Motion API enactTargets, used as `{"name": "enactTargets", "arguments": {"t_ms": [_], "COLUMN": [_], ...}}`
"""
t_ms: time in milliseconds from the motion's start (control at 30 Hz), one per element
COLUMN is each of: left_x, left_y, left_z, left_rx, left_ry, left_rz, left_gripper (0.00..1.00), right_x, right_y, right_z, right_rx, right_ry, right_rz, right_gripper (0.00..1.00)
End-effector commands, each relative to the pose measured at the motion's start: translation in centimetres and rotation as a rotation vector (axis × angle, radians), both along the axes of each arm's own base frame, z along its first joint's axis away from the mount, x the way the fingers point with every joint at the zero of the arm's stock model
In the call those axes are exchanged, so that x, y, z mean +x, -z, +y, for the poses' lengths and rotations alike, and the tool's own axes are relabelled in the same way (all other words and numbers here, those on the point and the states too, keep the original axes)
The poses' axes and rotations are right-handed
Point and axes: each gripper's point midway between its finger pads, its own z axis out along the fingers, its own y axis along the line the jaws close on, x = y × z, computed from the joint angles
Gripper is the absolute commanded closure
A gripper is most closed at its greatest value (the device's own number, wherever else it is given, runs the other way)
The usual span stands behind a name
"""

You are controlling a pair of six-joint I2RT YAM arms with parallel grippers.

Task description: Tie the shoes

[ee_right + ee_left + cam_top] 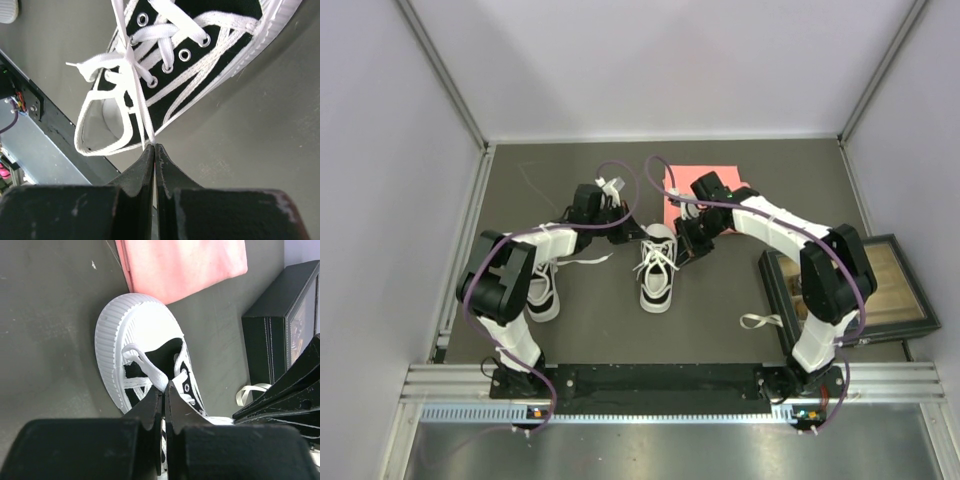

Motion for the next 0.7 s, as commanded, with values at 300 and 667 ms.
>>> {"name": "enactTargets", "arguments": {"t_ms": [300,667], "left_x": [4.1,2.4], "left_y": [-1.8,-2.8], "left_z": [1.7,0.8], "left_rx": [0.036,0.002], "left_ry": [-0.048,0.044], "left_rz": [-0.158,-0.179], "left_gripper": [1.0,1.0], "right_x": [-1.7,0.5], "right_y": [-0.6,-1.3], "right_z": [-1.0,-0.3], "right_rx": [-0.017,-0.028], "right_ry": [-0.027,-0.011], "right_rz": [-0.018,-0.059], "right_gripper": [1.0,1.0]}}
